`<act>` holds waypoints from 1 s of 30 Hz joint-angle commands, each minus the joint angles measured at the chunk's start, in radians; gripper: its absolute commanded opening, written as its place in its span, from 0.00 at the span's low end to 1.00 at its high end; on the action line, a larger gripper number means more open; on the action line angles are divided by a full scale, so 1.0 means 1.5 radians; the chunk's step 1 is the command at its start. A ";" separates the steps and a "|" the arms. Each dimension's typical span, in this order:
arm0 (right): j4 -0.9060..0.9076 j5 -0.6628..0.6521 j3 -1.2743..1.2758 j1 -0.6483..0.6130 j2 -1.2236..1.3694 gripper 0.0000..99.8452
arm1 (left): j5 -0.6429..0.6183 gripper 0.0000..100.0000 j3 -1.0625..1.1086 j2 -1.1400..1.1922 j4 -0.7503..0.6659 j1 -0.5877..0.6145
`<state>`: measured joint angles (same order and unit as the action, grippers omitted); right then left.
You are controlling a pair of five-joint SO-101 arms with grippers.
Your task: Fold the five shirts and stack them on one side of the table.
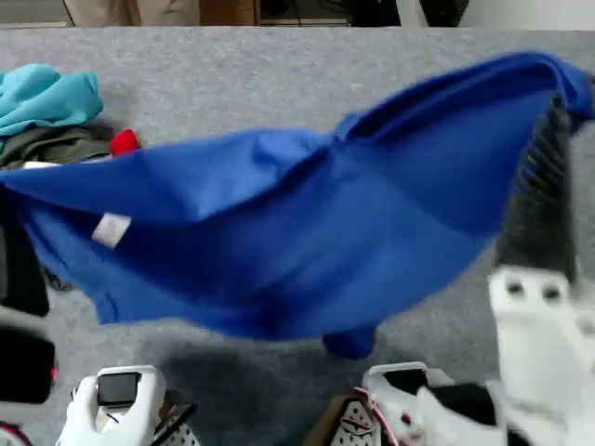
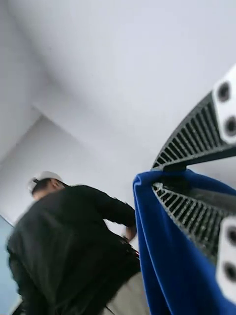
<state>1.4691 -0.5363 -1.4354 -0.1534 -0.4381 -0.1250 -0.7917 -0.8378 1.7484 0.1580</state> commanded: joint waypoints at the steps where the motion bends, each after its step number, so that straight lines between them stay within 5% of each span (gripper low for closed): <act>1: -0.097 -0.006 0.087 -0.012 -0.064 0.00 | -0.017 0.02 -0.015 -0.027 0.007 0.000; 16: -0.419 -0.088 0.640 -0.006 -0.046 0.00 | -0.021 0.02 -0.009 -0.065 -0.028 0.001; 30: -0.411 -0.101 0.673 0.011 -0.067 0.00 | -0.021 0.02 0.089 -0.067 -0.019 0.000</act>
<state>0.8554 -0.6805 -0.4242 -0.1534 -0.4749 -0.1496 -0.6690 -0.9421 1.7285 0.1580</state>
